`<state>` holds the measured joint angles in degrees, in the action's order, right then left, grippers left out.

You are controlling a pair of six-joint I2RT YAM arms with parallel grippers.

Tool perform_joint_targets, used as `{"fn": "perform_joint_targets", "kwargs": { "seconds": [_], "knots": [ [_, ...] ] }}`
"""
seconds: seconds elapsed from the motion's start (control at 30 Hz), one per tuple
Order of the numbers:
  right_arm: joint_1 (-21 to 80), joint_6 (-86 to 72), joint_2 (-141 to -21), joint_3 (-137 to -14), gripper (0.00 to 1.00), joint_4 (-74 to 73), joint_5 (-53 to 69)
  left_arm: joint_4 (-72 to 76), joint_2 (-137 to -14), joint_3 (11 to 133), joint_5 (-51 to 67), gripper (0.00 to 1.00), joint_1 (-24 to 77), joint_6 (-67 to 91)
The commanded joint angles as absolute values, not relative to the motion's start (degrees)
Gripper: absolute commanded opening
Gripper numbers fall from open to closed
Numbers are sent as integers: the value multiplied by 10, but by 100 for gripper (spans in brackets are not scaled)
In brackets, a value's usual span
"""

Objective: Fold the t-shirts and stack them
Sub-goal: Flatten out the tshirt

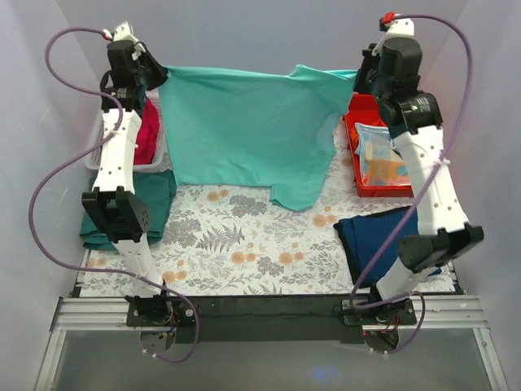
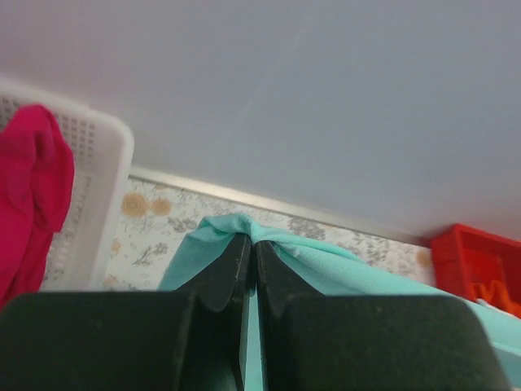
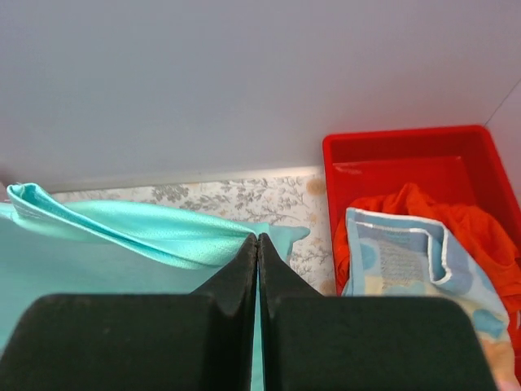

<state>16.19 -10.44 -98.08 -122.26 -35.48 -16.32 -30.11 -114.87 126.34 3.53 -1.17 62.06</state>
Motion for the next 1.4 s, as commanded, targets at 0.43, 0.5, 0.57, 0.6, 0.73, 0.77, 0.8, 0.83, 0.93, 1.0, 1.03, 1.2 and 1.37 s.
{"fn": "perform_joint_targets", "kwargs": {
  "seconds": [0.43,0.5,0.57,0.6,0.73,0.77,0.8,0.83,0.93,1.0,1.03,1.2,1.37],
  "knots": [
    [157,-47,-653,-1186,1,-304,-103,-373,-778,1217,46,0,-19,584],
    [157,-49,-655,-1215,1,-300,-91,-384,-757,1227,40,0,-19,583],
    [157,-60,-663,-1239,1,-296,-85,-387,-752,1253,35,0,-19,582],
    [157,-69,-665,-1245,1,-292,-78,-387,-755,1261,35,0,-18,583],
    [157,-83,-688,-1236,1,-275,-90,-383,-793,1269,35,0,-19,586],
    [157,-84,-693,-1226,1,-272,-110,-377,-801,1241,45,0,-19,592],
    [157,-96,-700,-1205,1,-269,-123,-368,-813,1220,48,0,-19,599],
    [157,-101,-715,-1191,1,-270,-131,-354,-819,1200,50,0,-19,605],
    [157,-142,-744,-1130,1,-272,-154,-313,-847,1084,57,0,-18,626],
    [157,-159,-765,-1088,1,-273,-155,-288,-870,1000,65,0,-19,641],
    [157,-169,-790,-1078,1,-273,-156,-268,-901,982,67,0,-19,643],
    [154,-182,-892,-1033,1,-251,-168,-217,-1018,938,83,0,-19,661],
    [130,-181,-1033,-1081,1,-225,-149,-194,-1185,1011,110,0,-19,673]
  ]
}}
